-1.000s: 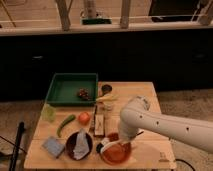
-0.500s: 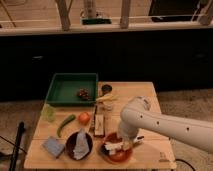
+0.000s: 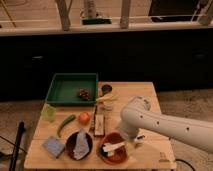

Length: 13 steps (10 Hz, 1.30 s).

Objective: Place brush in red bowl

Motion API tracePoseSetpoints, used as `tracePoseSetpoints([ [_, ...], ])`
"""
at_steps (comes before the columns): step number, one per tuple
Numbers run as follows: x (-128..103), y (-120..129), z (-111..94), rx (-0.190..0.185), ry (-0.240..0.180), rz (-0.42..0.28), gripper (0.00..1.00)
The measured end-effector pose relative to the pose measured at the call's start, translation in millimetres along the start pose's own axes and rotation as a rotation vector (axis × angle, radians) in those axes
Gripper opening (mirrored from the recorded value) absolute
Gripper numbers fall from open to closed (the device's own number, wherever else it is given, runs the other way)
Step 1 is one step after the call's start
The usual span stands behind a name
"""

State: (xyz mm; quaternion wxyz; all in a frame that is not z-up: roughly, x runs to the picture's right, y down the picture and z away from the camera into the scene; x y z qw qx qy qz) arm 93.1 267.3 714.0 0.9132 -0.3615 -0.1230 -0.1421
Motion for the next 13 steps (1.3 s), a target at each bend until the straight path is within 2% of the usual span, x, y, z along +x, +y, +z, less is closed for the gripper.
tracePoseSetpoints([
  [9,0.1,0.5,-4.4,0.005,-0.015,-0.018,0.80],
  [13,0.0,-0.1,-9.2,-0.010,-0.021,-0.040,0.80],
])
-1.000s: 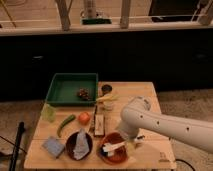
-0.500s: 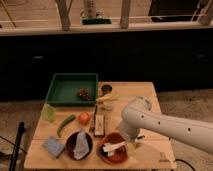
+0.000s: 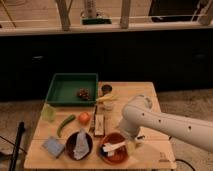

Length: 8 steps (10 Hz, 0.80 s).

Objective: Place brush in red bowl

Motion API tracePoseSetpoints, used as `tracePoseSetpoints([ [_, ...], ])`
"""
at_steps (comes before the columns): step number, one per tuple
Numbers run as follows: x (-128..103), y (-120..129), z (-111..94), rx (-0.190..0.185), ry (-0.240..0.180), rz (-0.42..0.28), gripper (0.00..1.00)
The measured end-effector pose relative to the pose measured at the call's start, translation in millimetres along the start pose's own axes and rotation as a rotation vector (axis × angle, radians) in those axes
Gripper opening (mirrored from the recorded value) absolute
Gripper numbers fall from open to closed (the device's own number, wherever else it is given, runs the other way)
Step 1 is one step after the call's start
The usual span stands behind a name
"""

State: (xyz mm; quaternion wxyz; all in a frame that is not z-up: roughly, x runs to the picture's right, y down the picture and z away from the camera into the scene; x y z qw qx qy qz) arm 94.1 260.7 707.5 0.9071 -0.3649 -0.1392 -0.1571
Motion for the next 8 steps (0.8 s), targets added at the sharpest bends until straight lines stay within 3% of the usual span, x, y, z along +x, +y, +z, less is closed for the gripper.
tracePoseSetpoints([
  [8,-2.9,-4.1,-5.6,-0.005,0.005,-0.030,0.80],
])
